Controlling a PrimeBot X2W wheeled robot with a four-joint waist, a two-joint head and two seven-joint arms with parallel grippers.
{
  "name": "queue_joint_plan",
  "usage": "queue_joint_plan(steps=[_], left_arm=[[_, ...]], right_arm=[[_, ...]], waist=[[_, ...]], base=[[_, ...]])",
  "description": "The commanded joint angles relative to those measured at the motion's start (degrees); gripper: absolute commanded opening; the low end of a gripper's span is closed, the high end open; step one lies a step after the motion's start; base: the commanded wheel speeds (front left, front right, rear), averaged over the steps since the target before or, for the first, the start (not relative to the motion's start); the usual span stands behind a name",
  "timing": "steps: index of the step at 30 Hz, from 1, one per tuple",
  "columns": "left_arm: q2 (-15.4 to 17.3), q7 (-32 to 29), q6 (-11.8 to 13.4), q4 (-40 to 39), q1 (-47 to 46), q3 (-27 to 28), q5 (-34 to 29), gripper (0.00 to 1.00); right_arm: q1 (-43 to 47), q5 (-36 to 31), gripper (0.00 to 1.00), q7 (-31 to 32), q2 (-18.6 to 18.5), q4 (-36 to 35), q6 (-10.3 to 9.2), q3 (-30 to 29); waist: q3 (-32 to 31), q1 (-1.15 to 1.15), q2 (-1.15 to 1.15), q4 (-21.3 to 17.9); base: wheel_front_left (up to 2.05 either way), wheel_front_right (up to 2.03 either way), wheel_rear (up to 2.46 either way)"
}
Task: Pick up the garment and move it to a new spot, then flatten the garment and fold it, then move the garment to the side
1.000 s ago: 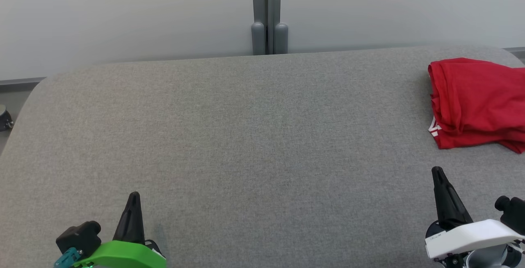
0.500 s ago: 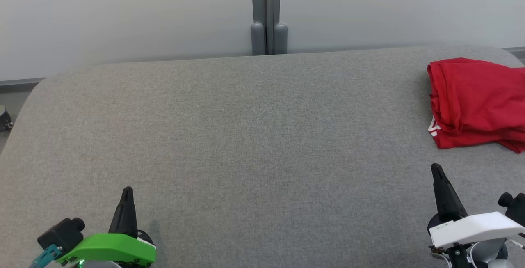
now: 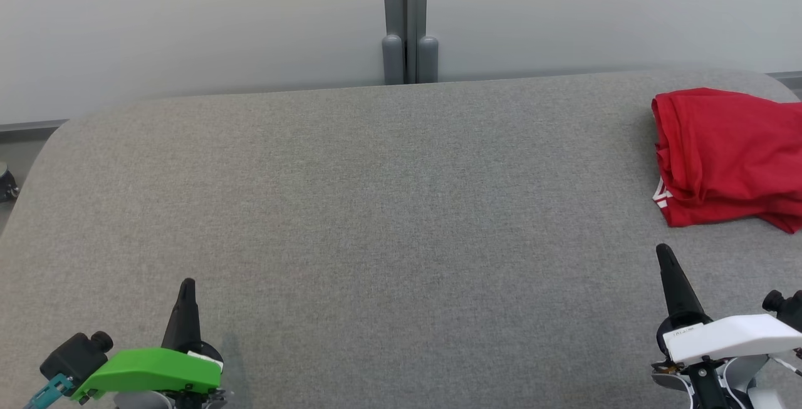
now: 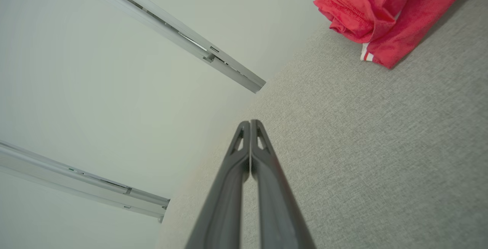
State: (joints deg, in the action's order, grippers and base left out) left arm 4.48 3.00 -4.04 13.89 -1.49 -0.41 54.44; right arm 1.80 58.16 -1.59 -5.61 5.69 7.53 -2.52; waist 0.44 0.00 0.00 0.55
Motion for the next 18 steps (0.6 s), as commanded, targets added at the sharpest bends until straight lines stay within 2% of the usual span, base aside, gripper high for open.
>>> queue_joint_plan(steps=[1, 18], left_arm=[[0.1, -0.3, -0.4, -0.5, -1.7, 0.5, 1.8, 0.00], [-0.4, -3.0, -1.3, -0.3, -2.7, 2.4, 12.4, 0.00]], right_arm=[[-1.4, 1.7, 0.00, 0.2, 0.0, -0.1, -0.03, -0.2], [-3.4, 11.7, 0.00, 2.1, 0.3, 2.3, -0.03, -0.8]], waist=[[0.0, 0.00, 0.00, 0.0], [-0.1, 0.00, 0.00, -0.1]], base=[[0.00, 0.00, 0.00], [0.00, 0.00, 0.00]])
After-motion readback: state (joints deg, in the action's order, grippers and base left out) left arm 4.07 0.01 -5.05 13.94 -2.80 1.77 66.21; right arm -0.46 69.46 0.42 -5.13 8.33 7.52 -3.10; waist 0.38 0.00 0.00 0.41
